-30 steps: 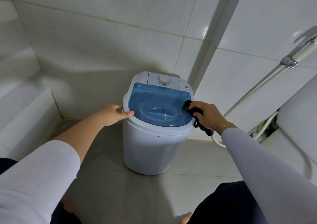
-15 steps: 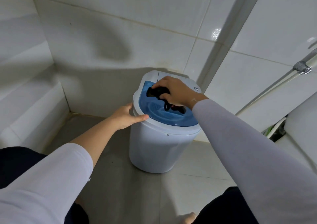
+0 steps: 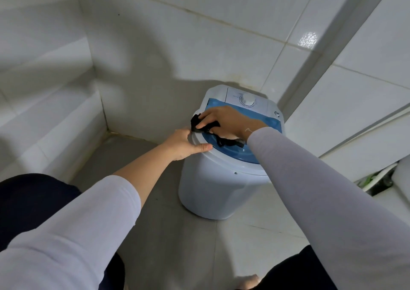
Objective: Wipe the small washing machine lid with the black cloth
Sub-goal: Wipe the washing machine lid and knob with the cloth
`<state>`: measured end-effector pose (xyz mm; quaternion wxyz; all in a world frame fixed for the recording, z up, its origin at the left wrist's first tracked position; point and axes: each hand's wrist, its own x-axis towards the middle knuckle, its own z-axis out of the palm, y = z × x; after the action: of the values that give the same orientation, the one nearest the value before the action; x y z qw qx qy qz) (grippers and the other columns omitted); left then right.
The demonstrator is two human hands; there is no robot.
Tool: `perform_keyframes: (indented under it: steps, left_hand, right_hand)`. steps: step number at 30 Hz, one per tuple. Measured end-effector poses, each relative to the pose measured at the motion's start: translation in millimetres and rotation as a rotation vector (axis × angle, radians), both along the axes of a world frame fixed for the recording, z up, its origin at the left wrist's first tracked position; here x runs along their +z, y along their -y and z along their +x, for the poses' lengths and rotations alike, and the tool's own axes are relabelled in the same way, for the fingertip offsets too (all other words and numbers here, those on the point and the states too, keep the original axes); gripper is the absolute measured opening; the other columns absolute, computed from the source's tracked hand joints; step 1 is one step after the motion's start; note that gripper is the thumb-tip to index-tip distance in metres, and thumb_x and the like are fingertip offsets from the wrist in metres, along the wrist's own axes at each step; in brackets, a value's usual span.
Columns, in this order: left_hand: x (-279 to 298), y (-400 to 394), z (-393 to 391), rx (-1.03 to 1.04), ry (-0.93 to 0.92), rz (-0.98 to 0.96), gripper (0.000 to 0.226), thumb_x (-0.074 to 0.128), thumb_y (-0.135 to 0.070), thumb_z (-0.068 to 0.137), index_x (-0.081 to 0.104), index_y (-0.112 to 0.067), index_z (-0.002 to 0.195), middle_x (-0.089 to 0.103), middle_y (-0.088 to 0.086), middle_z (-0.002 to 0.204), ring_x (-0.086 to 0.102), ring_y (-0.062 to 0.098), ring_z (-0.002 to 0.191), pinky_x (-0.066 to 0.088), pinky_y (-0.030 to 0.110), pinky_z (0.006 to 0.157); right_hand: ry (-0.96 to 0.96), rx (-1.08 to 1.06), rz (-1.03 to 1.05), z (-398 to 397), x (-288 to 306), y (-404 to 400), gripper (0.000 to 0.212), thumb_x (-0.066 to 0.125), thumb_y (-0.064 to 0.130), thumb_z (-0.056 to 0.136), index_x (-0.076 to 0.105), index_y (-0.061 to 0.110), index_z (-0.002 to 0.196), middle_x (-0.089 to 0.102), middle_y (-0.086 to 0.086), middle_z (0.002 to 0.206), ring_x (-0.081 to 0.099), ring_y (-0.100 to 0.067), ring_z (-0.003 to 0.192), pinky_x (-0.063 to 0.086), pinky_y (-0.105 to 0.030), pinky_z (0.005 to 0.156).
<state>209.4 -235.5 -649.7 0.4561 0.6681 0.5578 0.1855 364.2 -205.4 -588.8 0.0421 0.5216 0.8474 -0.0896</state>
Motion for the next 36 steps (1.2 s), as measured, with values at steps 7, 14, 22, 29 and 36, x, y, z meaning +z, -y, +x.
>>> perform_keyframes:
  steps: [7,14,22,29,36]
  left_hand:
    - [5,5,1,0.006,-0.002,-0.016,0.09,0.069,-0.05,0.077,0.027,-0.016,0.149,0.036,0.003,0.153,0.037,0.023,0.139,0.034,0.025,0.098]
    - [12,9,3,-0.009,-0.014,-0.002,0.08,0.066,-0.045,0.082,0.03,-0.017,0.148,0.04,0.003,0.15,0.039,0.024,0.137,0.034,0.03,0.102]
    - [16,11,6,-0.023,-0.059,0.006,0.08,0.065,-0.046,0.082,0.029,-0.018,0.148,0.037,0.003,0.152,0.037,0.025,0.139,0.032,0.034,0.109]
    - [13,10,7,-0.022,-0.068,-0.011,0.085,0.065,-0.048,0.081,0.026,-0.017,0.149,0.034,0.004,0.154,0.034,0.026,0.141,0.029,0.037,0.112]
    - [21,-17,-1,0.009,-0.109,-0.093,0.078,0.047,-0.066,0.082,0.039,-0.02,0.145,0.033,0.004,0.155,0.03,0.026,0.143,0.022,0.044,0.116]
  right_hand:
    - [0.013,-0.036,0.04,25,2,15,0.039,0.053,0.006,0.087,0.063,0.03,0.117,0.047,0.006,0.141,0.043,-0.019,0.128,0.029,-0.029,0.109]
    - [-0.026,-0.153,0.058,77,0,43,0.036,0.057,0.005,0.084,0.067,0.027,0.111,0.052,0.002,0.137,0.046,-0.02,0.125,0.028,-0.023,0.104]
    - [-0.027,-0.28,0.102,131,-1,83,0.035,0.058,0.006,0.084,0.067,0.025,0.112,0.054,0.0,0.135,0.05,-0.021,0.122,0.029,-0.022,0.104]
    - [-0.071,-0.344,0.121,156,-5,103,0.032,0.061,0.009,0.084,0.067,0.023,0.112,0.057,-0.003,0.132,0.052,-0.022,0.122,0.03,-0.022,0.105]
    - [-0.101,-0.352,0.103,142,29,93,0.035,0.062,0.008,0.083,0.065,0.026,0.113,0.058,-0.002,0.128,0.052,-0.022,0.118,0.032,-0.022,0.099]
